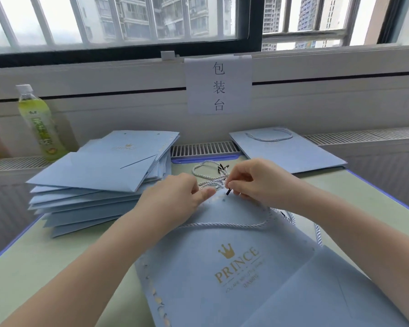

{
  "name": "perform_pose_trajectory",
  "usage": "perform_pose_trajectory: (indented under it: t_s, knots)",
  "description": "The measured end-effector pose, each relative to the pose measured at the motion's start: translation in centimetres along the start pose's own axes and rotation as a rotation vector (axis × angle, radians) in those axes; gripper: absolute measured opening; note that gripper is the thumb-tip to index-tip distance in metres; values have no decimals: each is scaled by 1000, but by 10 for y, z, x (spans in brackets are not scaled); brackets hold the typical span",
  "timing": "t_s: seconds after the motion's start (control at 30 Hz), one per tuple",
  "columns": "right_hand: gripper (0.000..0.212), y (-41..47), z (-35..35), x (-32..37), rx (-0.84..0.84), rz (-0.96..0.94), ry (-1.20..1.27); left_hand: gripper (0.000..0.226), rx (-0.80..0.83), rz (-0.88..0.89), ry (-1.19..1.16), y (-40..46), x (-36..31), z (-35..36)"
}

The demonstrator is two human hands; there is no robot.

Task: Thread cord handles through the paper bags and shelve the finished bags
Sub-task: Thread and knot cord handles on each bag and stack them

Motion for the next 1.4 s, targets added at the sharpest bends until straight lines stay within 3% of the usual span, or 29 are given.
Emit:
perform_pose_trajectory:
  t_s: [0.13,0.27,0.4,0.53,0.67,0.9,1.2,1.4]
  knots:
    - [10,-1,5,3,28,-47,-50,25,-42,57,-255,-2,-11,13]
    - [7,-4,6,10,23,-152,-134,21,-17,58,-422,1,-12,14]
    - [7,-5,8,18,-17,-245,-160,31,138,-2,-598,2,-7,9]
    - [10,-8,5,24,-56,-260,-50,17,256,-96,-771,1,1,1]
    - [9,-9,4,29,-51,-265,-31,21,400,-161,-927,-3,4,-6]
    - [7,-9,14,34,-86,-361,-84,29,460,-304,-951,-1,8,1]
    - [8,-11,7,31,-5,-325,60,39,495,-240,-999,-5,7,2]
    - [8,-9,11,24,77,-246,-146,22,447,-202,-999,-5,5,2]
Point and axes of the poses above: each hand's wrist, its own y-axis towards the middle knuckle, its own z-axis out of the palm, x = y × z, the point moved 4 cm from there along y, towards the middle knuckle, and after that the axes turned 1 degree about -x, right-handed, at the moved point
